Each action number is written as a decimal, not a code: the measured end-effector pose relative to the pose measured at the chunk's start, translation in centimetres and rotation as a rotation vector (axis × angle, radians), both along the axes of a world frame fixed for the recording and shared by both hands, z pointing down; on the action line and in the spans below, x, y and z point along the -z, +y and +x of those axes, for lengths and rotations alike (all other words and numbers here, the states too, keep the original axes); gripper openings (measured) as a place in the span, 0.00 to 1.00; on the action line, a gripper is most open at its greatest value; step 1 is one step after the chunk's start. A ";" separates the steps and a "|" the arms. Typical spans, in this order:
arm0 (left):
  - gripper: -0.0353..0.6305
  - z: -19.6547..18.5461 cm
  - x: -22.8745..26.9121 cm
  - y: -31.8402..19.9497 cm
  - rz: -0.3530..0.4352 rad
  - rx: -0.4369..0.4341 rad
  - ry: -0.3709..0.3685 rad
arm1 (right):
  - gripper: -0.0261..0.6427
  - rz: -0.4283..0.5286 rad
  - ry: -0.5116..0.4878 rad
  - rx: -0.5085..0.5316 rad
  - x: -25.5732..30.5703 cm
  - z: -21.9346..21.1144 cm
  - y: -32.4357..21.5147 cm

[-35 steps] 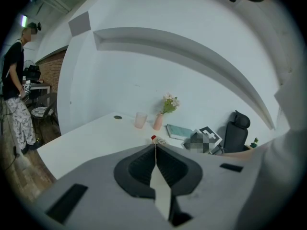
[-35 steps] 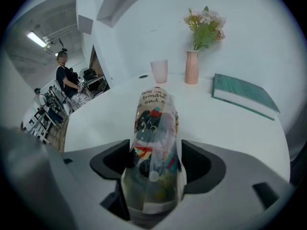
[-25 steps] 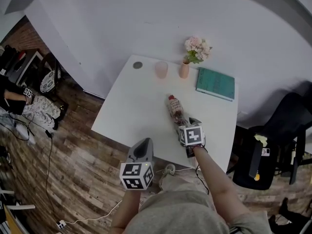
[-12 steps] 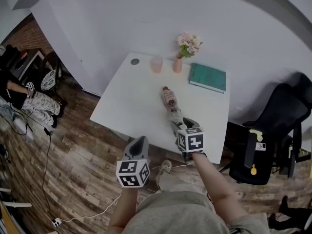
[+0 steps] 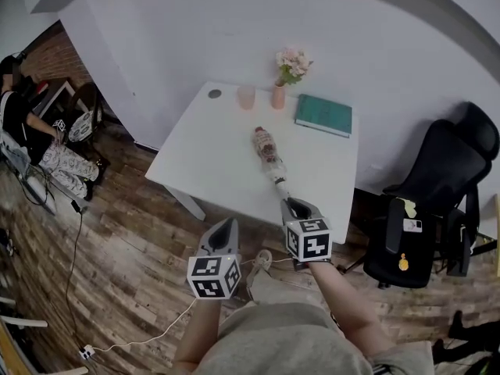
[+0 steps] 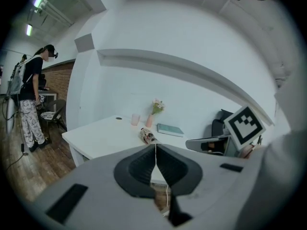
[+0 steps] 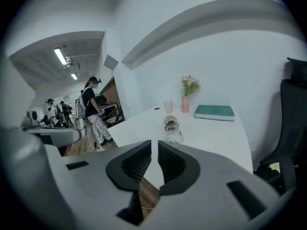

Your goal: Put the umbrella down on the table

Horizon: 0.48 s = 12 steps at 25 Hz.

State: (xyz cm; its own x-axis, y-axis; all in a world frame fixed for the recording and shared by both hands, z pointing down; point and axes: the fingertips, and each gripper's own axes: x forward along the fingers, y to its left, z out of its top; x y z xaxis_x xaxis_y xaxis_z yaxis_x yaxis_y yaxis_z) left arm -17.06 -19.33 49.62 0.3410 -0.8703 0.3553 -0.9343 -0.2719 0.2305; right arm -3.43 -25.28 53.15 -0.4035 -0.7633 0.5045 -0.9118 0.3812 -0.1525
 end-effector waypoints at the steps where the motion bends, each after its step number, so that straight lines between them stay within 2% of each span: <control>1: 0.06 0.1 0.1 0.6 0.001 -0.001 0.002 | 0.09 0.008 0.002 -0.005 0.3 0.2 0.8; 3: 0.06 0.3 0.3 1.6 0.006 -0.005 0.003 | 0.05 0.023 0.007 -0.014 0.7 0.6 2.3; 12: 0.06 0.7 1.1 5.3 0.032 -0.008 0.001 | 0.04 0.096 0.017 0.005 2.6 1.2 7.7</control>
State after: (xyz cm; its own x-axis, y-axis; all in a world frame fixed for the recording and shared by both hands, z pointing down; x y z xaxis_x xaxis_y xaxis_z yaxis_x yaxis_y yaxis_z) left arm -16.37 -14.00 48.49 0.3480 -0.8786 0.3270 -0.9319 -0.2862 0.2226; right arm -2.28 -17.57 50.56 -0.3989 -0.8068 0.4358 -0.9122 0.3975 -0.0991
